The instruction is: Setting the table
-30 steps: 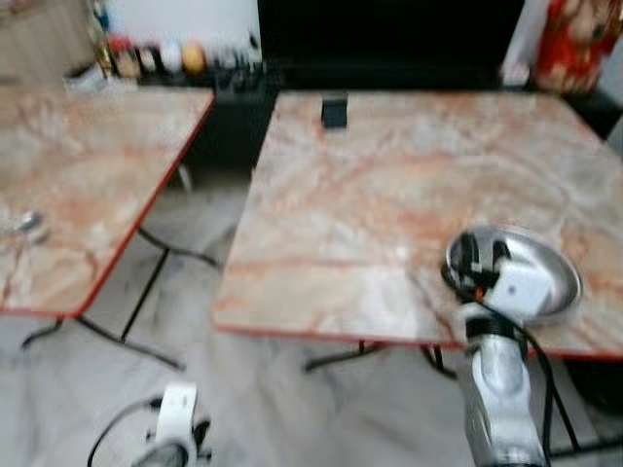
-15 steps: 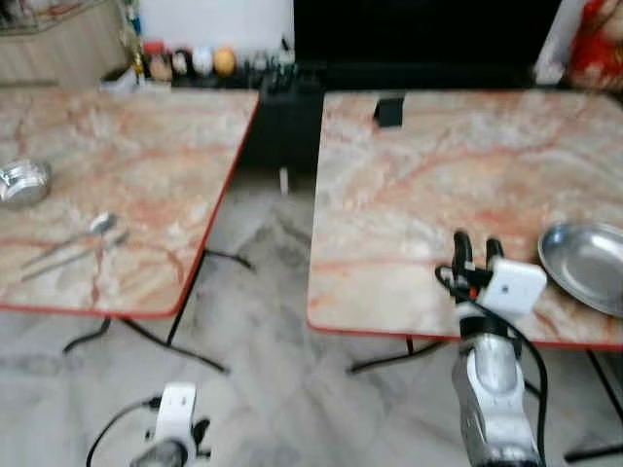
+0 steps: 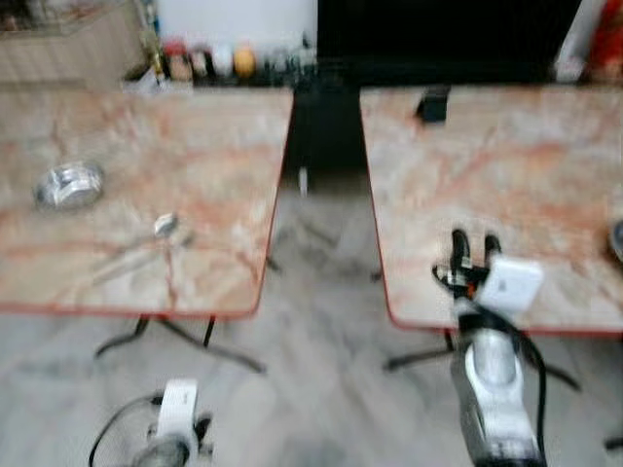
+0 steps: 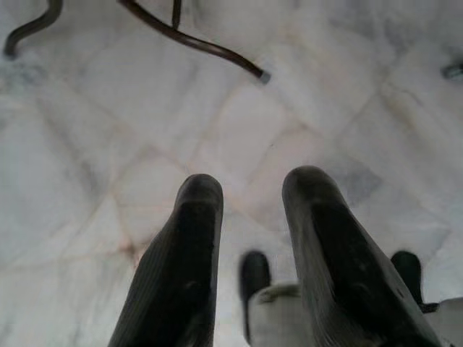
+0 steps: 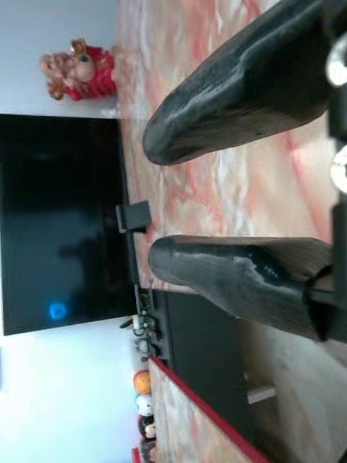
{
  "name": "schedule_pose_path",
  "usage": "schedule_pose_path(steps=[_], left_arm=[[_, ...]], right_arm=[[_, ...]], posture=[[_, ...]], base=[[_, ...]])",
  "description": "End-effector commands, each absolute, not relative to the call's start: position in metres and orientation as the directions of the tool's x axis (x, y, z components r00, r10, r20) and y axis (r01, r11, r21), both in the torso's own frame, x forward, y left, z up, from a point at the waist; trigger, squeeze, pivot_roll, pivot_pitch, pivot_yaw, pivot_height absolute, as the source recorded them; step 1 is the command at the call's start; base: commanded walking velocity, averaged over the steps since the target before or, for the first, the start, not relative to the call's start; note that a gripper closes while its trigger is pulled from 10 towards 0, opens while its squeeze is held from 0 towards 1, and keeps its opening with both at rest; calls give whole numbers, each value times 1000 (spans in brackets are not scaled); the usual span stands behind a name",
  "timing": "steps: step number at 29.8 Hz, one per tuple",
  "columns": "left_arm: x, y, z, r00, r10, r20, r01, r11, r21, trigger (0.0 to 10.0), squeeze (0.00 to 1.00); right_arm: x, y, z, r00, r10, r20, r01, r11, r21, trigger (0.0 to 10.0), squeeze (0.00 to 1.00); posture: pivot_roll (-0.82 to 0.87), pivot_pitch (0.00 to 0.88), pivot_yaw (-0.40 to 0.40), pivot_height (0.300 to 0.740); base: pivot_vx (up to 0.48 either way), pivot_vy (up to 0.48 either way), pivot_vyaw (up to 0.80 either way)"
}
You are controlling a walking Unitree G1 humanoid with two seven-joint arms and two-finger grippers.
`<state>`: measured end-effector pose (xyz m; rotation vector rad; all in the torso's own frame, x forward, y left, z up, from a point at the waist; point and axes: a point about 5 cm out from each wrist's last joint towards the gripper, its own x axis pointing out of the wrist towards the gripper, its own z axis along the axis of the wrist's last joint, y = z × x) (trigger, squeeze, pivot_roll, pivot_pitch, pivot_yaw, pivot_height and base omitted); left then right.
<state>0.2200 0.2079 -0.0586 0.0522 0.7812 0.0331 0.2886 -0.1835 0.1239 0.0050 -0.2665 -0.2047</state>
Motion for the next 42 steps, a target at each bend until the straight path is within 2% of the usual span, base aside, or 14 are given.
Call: schedule_pose_path(steps=[1, 31, 42], left_arm=[[214, 215, -61, 686, 65, -725, -22, 997, 68, 10000, 0], [214, 215, -61, 686, 61, -725, -19, 998, 66, 10000, 0], [214, 215, -61, 686, 60, -725, -21, 998, 62, 10000, 0]], right_arm=[[292, -175, 129, 945, -178, 274, 174, 984, 41, 10000, 0], [297, -165, 133, 948, -145, 283, 138, 989, 46, 10000, 0], [297, -162, 132, 951, -131, 279, 124, 991, 41, 10000, 0]], posture=[[-21, 0, -2, 740], [-8, 0, -1, 740], [-5, 0, -4, 740]], base=[[0, 420, 0], [0, 419, 0], [0, 128, 0]])
